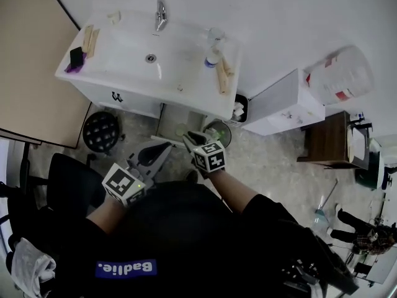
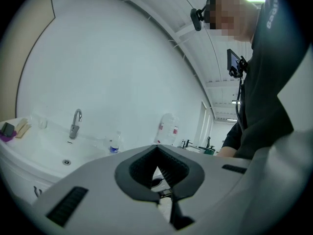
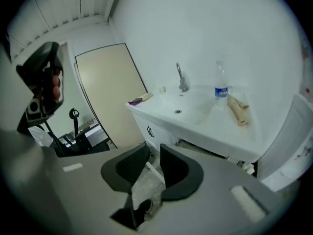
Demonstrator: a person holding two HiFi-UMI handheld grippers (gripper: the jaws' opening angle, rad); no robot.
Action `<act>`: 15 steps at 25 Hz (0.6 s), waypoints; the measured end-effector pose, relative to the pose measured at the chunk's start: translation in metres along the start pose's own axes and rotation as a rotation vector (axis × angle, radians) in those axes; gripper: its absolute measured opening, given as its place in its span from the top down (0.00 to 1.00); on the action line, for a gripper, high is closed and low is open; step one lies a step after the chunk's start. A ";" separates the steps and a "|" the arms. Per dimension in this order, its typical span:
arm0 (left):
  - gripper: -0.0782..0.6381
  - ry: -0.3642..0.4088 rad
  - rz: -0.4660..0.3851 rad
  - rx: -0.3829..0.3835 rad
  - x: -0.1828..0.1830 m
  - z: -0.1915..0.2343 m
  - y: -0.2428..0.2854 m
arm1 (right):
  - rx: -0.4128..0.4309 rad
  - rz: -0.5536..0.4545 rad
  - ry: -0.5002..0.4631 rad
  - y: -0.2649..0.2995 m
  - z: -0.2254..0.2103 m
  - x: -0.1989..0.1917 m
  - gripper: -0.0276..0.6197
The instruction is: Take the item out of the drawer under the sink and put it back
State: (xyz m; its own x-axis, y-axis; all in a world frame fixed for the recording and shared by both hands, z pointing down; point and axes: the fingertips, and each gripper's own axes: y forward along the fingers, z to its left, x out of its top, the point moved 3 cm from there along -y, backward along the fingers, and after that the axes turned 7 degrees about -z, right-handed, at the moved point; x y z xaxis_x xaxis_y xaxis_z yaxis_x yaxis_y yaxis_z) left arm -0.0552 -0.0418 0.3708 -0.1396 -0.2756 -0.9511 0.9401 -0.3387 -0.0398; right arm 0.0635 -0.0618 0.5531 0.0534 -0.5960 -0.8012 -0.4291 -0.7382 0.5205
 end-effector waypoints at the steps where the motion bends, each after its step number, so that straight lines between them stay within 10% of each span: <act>1: 0.90 0.009 -0.002 -0.015 0.001 -0.002 0.001 | 0.005 -0.025 0.005 -0.008 0.005 0.007 0.82; 15: 0.90 0.016 0.002 -0.147 0.012 -0.029 0.027 | 0.081 -0.330 -0.137 -0.106 0.066 0.096 0.94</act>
State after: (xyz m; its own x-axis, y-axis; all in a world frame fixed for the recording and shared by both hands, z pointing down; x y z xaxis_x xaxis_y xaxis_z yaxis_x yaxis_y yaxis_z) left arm -0.0226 -0.0280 0.3495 -0.1339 -0.2613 -0.9559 0.9759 -0.2026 -0.0813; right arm 0.0543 -0.0197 0.4015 0.0814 -0.2782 -0.9571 -0.4797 -0.8527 0.2070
